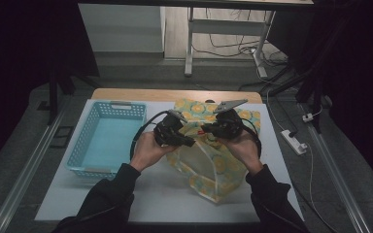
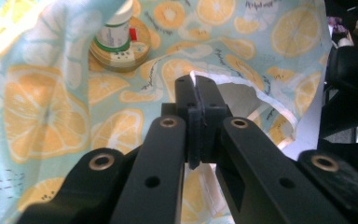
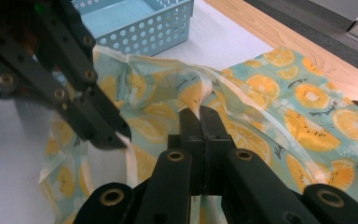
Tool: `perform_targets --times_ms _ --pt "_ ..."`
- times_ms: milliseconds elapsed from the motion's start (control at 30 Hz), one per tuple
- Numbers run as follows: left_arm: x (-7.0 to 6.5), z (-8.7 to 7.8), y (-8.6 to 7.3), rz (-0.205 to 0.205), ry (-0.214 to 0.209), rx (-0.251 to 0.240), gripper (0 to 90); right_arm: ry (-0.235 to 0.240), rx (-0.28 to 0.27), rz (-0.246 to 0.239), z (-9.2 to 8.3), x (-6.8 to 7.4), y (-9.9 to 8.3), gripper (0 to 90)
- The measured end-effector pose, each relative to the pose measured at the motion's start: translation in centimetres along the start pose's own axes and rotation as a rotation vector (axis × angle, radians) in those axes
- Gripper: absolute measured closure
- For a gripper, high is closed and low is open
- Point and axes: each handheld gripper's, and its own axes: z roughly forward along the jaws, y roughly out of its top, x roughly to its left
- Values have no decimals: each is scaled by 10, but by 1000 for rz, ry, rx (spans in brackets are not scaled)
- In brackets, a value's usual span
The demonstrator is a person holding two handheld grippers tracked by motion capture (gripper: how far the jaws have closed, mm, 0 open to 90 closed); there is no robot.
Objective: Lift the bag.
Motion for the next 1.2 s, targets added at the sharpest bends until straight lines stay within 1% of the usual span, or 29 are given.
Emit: perform_targets --times_ms 267,367,467,633,767,967,1200 --pt "4 -20 10 -11 -5 -40 895 17 1 -9 -9 3 10 900" --pt "4 -28 14 -16 -1 -50 895 18 4 -9 -12 4 13 900" --pt "4 -36 19 -10 9 -56 895 21 1 -11 -17 5 17 900" --pt "6 -52 30 -11 16 -85 895 33 -14 -20 -25 6 27 900" --pt "7 -63 40 -8 23 -96 895 34 -23 -30 -31 7 37 900" --pt "8 -78 54 -9 30 -116 895 51 -46 -32 -37 7 49 900" --pt "9 -95 70 3 38 -133 895 54 -66 -39 -47 8 66 900"
